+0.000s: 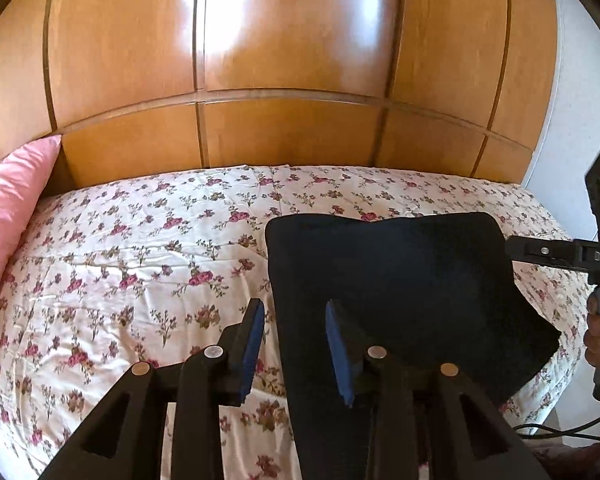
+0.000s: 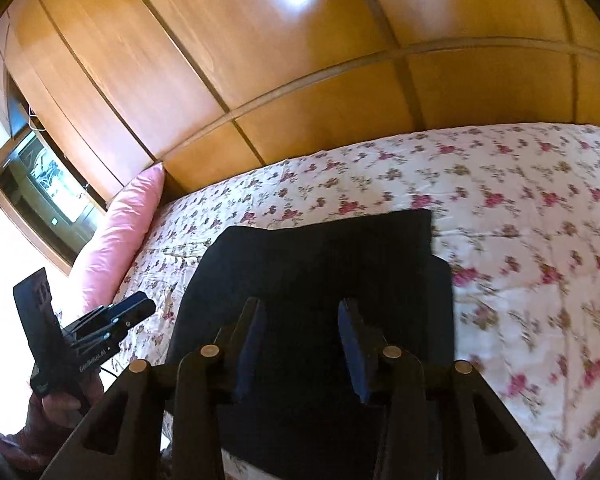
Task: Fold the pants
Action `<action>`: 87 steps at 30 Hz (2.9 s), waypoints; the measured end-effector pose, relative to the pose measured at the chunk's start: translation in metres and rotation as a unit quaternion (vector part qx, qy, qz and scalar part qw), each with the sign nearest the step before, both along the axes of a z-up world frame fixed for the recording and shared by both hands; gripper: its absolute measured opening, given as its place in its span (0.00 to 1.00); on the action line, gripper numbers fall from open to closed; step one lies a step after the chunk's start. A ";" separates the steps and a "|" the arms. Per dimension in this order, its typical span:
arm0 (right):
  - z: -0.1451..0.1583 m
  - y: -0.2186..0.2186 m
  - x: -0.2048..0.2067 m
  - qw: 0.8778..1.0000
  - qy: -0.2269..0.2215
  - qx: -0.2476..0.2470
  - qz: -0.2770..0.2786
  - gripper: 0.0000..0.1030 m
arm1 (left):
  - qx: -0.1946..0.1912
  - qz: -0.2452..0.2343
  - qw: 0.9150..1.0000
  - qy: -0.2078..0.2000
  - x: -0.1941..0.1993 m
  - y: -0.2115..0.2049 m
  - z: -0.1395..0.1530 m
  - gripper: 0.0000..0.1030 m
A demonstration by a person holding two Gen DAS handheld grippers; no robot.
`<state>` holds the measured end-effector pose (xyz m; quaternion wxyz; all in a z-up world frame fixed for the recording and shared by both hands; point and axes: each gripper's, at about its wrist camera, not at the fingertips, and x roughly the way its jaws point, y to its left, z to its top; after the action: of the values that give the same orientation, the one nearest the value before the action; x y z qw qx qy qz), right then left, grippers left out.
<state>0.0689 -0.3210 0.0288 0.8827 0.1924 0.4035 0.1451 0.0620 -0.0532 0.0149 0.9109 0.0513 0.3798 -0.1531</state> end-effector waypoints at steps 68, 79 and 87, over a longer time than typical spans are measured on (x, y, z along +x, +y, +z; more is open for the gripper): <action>-0.040 -0.018 -0.029 0.987 0.023 -0.149 -0.062 0.05 | -0.039 0.040 0.997 0.048 -0.015 0.013 -0.034 0.44; -0.056 -0.024 -0.028 0.988 0.033 -0.136 -0.072 0.07 | -0.044 0.045 0.996 0.061 -0.019 0.019 -0.040 0.49; -0.052 -0.024 -0.029 0.988 0.035 -0.129 -0.078 0.10 | -0.050 0.047 0.996 0.062 -0.021 0.021 -0.037 0.50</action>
<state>0.0401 -0.3445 -0.0235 0.8940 0.1128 0.4333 0.0161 0.0415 -0.0322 -0.0224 0.8934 -0.0224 0.4289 -0.1316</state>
